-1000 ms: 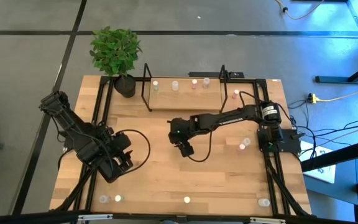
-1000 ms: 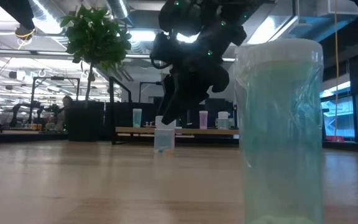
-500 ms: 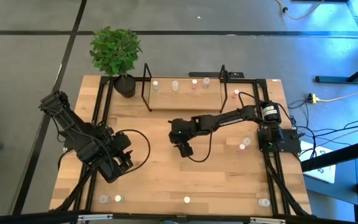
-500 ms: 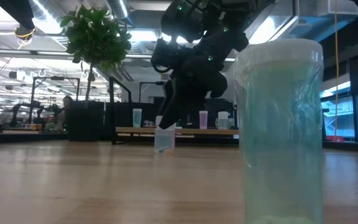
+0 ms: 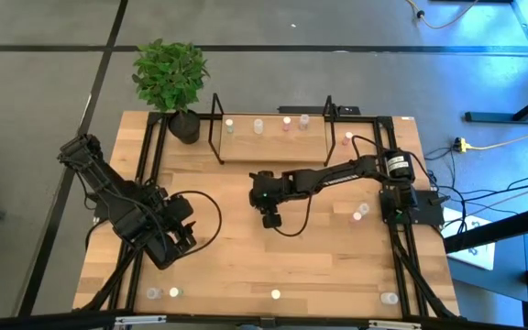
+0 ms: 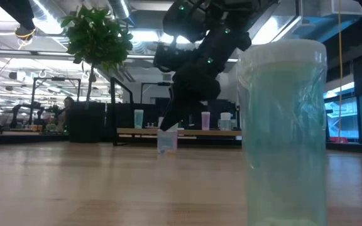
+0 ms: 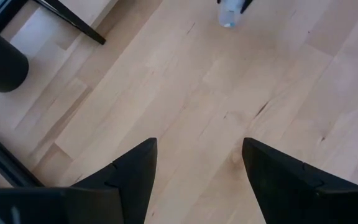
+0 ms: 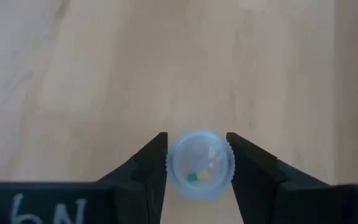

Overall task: Pick and place medicine bottles onto shelf by color
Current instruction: Put the top transparent medicine bottle on the shelf aligned with the other transparent medicine bottle

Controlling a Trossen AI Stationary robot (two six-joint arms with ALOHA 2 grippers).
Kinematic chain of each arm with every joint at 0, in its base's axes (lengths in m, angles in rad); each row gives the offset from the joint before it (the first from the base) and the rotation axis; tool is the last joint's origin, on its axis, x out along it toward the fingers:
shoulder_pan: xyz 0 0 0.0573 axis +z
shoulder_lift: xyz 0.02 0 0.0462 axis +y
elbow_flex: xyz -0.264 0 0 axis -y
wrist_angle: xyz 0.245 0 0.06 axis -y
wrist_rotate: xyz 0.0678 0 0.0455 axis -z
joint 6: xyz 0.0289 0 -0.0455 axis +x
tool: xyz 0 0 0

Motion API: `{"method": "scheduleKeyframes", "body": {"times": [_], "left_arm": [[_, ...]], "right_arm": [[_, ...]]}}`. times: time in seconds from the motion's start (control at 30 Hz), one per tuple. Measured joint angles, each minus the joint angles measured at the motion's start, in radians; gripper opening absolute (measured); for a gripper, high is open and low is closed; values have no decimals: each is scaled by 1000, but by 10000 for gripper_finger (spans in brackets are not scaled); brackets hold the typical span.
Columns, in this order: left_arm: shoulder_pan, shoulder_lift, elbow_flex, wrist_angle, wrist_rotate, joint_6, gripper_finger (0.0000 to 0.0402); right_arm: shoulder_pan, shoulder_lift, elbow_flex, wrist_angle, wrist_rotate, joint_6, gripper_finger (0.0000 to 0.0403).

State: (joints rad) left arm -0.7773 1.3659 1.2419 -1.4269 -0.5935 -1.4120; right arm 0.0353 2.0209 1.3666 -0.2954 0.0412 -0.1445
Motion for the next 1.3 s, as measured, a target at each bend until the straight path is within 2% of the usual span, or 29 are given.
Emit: {"method": "scheduleKeyframes", "body": {"times": [0.17,0.4,0.63,0.7,0.87,1.0,1.1,1.3], "left_arm": [[0,0,0,0,0,0,230],[0,0,0,0,0,0,230],[0,0,0,0,0,0,230],[0,0,0,0,0,0,230],[0,0,0,1,-37,0,230],[5,0,0,2,-72,0,230],[14,0,0,3,-79,5,230],[19,2,-11,5,-81,7,230]], "right_arm": [[0,0,26,-31,-17,35,157],[-1,-6,139,-151,-65,6,148],[0,-107,191,-232,-68,-54,153],[0,-153,192,-255,-50,-70,154],[-8,-263,192,-369,84,-58,154],[-60,-307,189,-441,93,3,155],[-116,-319,149,-440,51,12,155],[-230,-322,48,-406,44,64,155]]}}
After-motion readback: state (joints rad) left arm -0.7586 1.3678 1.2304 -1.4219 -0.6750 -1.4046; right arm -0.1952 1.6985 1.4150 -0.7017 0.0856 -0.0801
